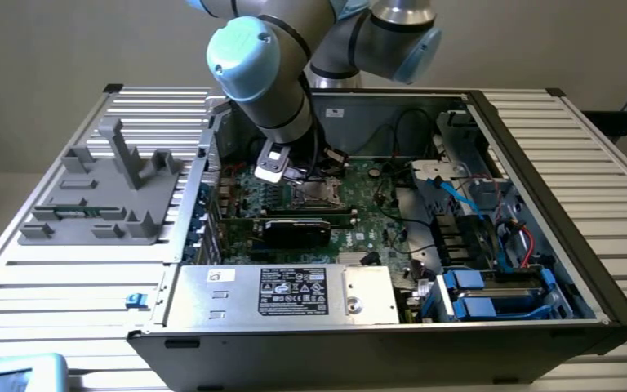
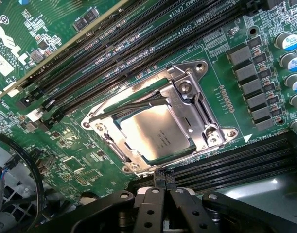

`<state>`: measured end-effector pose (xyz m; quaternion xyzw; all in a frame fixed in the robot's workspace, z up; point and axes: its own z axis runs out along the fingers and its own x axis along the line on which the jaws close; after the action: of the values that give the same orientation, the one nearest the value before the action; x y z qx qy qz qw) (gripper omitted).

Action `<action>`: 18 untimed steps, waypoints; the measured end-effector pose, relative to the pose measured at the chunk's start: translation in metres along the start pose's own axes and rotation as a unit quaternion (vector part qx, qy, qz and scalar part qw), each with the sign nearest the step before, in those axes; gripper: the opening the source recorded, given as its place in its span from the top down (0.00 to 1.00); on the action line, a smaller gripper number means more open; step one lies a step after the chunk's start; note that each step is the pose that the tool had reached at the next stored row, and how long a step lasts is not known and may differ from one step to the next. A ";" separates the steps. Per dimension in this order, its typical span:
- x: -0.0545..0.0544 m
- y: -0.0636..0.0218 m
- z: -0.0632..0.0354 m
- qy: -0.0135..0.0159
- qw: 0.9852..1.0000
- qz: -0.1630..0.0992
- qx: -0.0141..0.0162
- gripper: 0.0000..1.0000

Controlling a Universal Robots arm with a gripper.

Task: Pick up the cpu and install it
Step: 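Install the first cpu locking lever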

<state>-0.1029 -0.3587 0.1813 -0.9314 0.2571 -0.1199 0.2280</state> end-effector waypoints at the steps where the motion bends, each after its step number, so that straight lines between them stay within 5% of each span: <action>1: 0.000 -0.0002 0.0001 0.000 1.000 0.000 0.000 0.89; 18: 0.001 -0.0003 0.0003 0.000 1.000 0.000 0.000 0.89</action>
<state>-0.1020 -0.3588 0.1813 -0.9313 0.2574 -0.1201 0.2279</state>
